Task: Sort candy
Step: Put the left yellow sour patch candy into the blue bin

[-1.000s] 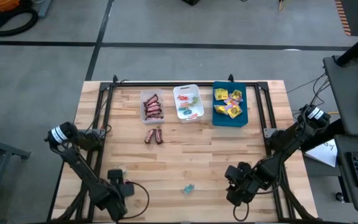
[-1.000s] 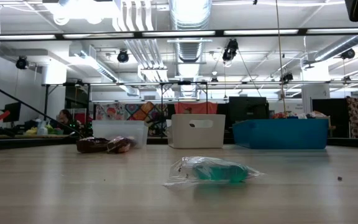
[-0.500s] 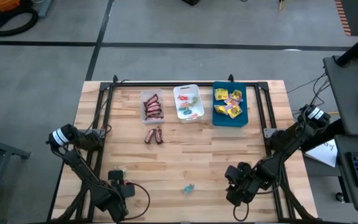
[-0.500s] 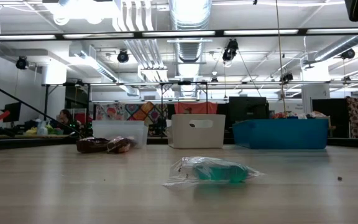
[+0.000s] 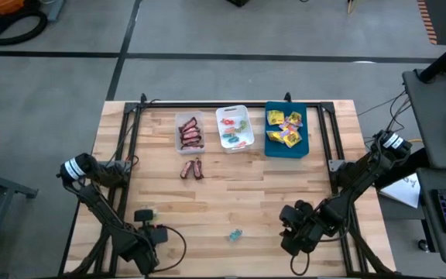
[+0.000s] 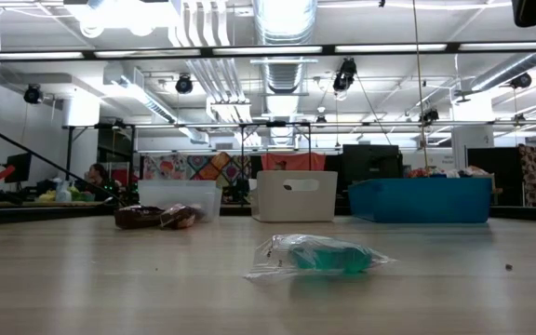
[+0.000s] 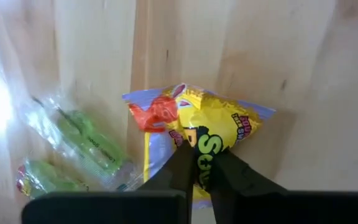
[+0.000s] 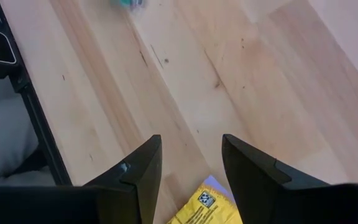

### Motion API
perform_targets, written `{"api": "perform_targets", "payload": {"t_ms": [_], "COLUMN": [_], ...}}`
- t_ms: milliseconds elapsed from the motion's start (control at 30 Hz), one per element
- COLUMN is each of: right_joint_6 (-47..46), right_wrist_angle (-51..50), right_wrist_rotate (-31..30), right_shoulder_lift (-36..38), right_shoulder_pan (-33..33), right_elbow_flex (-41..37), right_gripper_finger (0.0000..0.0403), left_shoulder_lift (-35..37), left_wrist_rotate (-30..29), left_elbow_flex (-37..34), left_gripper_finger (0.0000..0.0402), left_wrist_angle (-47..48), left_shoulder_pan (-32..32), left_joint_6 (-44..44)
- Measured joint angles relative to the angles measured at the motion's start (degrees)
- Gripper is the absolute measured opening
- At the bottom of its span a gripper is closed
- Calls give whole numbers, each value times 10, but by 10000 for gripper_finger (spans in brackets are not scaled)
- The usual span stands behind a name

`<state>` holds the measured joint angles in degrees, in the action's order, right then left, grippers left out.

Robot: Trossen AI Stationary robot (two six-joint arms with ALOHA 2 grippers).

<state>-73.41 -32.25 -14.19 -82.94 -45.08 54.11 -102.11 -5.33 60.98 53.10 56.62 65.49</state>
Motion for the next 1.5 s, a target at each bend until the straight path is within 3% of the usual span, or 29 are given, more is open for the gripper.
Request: {"api": "perform_targets", "payload": {"t_ms": [133, 300, 400, 500, 600, 733, 833, 967, 1100, 1333, 1500], "right_joint_6": [17, 62, 104, 155, 202, 253, 291, 350, 414, 512, 575], "right_wrist_angle": [1, 7, 28, 60, 94, 131, 161, 206, 252, 325, 376], "right_wrist_rotate": [-22, -75, -119, -152, -177, -202, -228, -264, -293, -307, -277], "right_shoulder_lift": [0, 0, 0, 0, 0, 0, 0, 0, 0, 0, 0], "right_shoulder_pan": [-3, -3, -3, -3, -3, -3, -3, -3, -3, 10, 38], "right_elbow_flex": [0, 0, 0, 0, 0, 0, 0, 0, 0, 0, 0], "right_gripper_finger": [157, 155, 153, 153, 155, 152, 150, 152, 150, 152, 162], "left_shoulder_lift": [28, 44, 46, 46, 46, 47, 47, 47, 47, 63, 81], "left_wrist_rotate": [-76, -259, -371, -434, -427, -360, -316, -273, -221, -215, -215], "left_elbow_flex": [22, 76, 113, 143, 161, 155, 131, 73, -1, -117, -183], "left_gripper_finger": [4, 5, 5, 5, 5, 5, 5, 3, 2, 2, 1], "left_wrist_angle": [-2, -9, -29, -87, -189, -347, -425, -496, -628, -816, -911], "left_shoulder_pan": [1, -3, -11, -23, -41, -70, -98, -144, -181, -222, -249], "left_joint_6": [-7, -65, -132, -245, -399, -611, -695, -710, -711, -715, -708]}}
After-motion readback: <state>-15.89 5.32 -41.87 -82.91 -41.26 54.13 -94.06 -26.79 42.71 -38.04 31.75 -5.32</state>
